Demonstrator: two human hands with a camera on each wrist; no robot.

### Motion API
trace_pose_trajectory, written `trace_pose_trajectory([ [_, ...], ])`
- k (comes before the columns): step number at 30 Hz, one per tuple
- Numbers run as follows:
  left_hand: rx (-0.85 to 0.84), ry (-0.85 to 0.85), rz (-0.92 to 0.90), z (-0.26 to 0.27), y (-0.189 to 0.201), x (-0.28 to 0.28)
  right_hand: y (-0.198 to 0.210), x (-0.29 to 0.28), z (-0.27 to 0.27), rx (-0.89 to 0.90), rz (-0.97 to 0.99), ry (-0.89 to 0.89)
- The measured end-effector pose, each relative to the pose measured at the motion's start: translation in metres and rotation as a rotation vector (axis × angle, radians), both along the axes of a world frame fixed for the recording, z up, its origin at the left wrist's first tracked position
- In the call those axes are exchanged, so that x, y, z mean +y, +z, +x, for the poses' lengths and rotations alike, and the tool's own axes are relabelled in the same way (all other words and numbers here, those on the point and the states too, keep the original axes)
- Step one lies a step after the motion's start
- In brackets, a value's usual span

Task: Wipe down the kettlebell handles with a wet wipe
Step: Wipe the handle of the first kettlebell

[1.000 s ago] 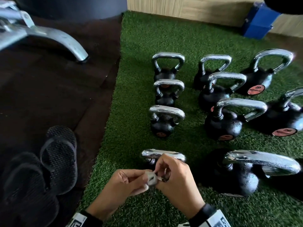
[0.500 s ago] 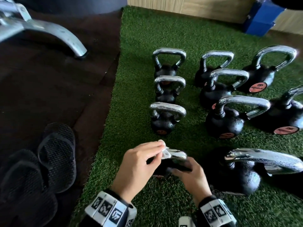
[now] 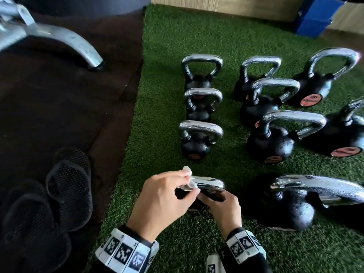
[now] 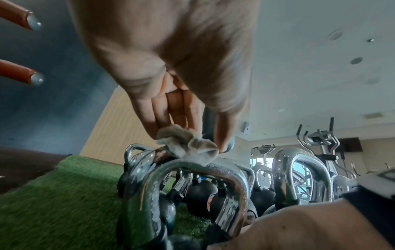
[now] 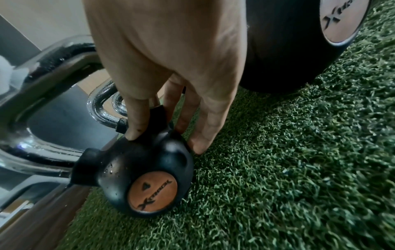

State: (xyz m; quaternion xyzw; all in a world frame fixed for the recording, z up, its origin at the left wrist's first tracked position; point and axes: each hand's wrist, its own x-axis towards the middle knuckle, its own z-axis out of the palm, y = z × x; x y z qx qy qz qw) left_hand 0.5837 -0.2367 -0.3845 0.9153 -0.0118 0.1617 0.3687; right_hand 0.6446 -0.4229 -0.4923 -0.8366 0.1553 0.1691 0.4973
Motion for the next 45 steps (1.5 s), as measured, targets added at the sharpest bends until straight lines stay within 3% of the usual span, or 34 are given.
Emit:
trace_pose_trajectory([
  [5,-0.030,0.112,-0.135,-0.007,-0.013,0.021,0.000,0.000,0.002,-0.011,0.065,-0.011],
  [11,-0.071,0.075,-0.065,-0.015,-0.031,0.024,0.001,0.000,0.002,-0.004,0.115,-0.015],
  [15,0.022,0.116,-0.502,-0.014,-0.047,0.030,0.003,0.001,0.004,-0.011,0.122,-0.008],
  [21,0.201,0.069,-0.737,-0.013,-0.069,0.046,0.006,0.001,0.004,0.003,0.136,-0.023],
  [26,0.328,0.162,-0.751,-0.010,-0.093,0.037,0.007,0.001,0.006,0.002,0.105,-0.012],
  [37,0.162,0.302,-0.799,0.011,-0.107,0.025,0.018,-0.004,-0.015,-0.028,-0.085,0.117],
  [41,0.200,0.314,-0.691,0.033,-0.100,0.021,0.011,-0.006,-0.039,-0.216,-0.185,0.252],
  [45,0.210,0.288,-0.682,0.050,-0.094,0.011,0.010,-0.002,-0.044,-0.295,-0.190,0.378],
])
